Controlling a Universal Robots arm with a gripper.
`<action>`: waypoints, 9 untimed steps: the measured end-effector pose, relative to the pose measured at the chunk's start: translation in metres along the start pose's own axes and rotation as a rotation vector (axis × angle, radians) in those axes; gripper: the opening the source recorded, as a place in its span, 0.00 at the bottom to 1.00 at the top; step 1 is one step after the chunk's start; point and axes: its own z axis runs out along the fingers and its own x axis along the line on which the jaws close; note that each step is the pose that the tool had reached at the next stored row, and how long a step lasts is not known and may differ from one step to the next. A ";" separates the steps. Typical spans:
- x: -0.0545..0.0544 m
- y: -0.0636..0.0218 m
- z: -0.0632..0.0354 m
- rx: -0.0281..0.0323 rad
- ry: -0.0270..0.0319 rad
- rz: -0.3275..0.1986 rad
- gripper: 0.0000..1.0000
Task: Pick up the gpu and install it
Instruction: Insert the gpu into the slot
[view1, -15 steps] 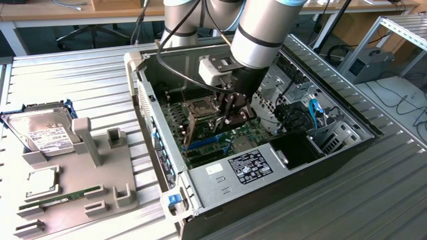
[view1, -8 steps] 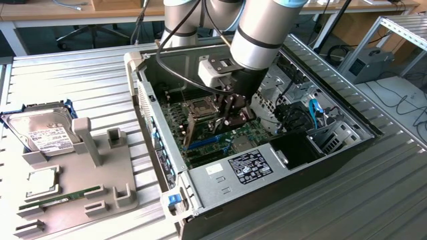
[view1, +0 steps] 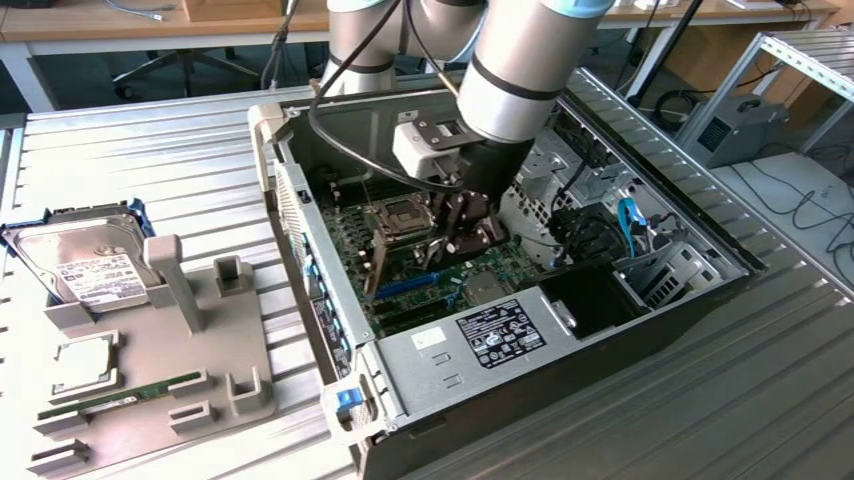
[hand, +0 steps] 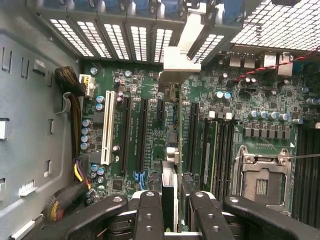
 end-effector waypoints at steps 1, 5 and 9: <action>0.000 0.0021 0.0007 -0.0001 0.0002 0.000 0.26; -0.001 0.0097 0.0027 0.0002 0.0000 0.004 0.26; -0.001 0.0113 0.0038 0.0016 -0.0028 0.033 0.26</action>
